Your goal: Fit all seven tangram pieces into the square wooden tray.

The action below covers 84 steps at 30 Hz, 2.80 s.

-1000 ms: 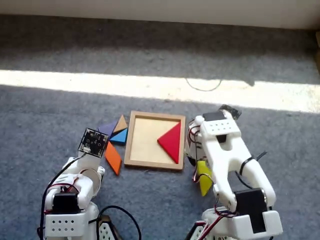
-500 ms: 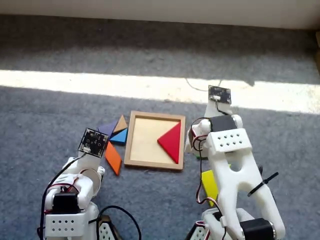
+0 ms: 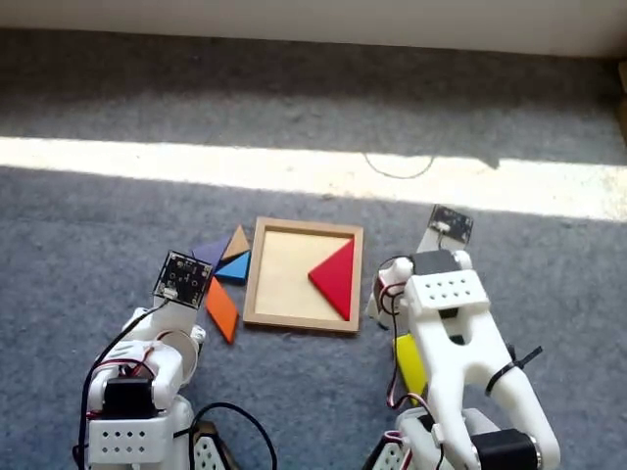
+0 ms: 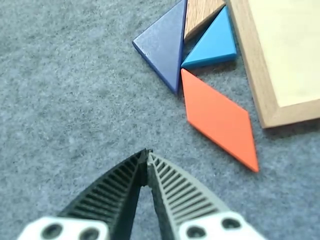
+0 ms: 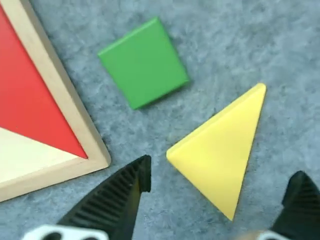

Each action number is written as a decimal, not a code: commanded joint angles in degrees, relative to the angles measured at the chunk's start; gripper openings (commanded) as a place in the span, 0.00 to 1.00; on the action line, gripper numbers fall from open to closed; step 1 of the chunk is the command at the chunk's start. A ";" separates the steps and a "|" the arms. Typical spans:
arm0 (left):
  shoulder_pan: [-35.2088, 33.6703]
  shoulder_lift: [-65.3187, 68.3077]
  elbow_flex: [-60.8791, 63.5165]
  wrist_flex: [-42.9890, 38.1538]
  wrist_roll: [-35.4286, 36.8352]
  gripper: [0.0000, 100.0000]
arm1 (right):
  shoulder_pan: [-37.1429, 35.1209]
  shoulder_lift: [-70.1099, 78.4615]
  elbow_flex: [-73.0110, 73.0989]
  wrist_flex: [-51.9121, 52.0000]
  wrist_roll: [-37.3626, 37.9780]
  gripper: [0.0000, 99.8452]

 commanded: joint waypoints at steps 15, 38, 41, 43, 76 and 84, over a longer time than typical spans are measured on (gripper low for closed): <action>-0.75 -1.80 -0.40 -0.97 -0.53 0.00 | 1.19 -2.07 6.73 -6.20 -2.46 0.39; -0.84 -1.80 -0.31 -0.97 -0.53 0.00 | 1.01 11.30 5.67 -12.00 -5.54 0.39; -0.84 -1.80 -0.31 -0.97 -0.53 0.00 | 0.84 11.12 5.14 -11.82 -5.63 0.39; -0.84 -1.80 -0.31 -0.97 -0.53 0.00 | 0.66 10.42 4.70 -10.86 -5.36 0.39; -0.84 -1.80 -0.31 -0.97 -0.53 0.00 | -2.07 10.24 3.38 -5.67 -5.19 0.38; -0.75 -1.80 -0.31 -0.97 -0.53 0.00 | -2.07 9.80 3.21 -5.76 -5.10 0.28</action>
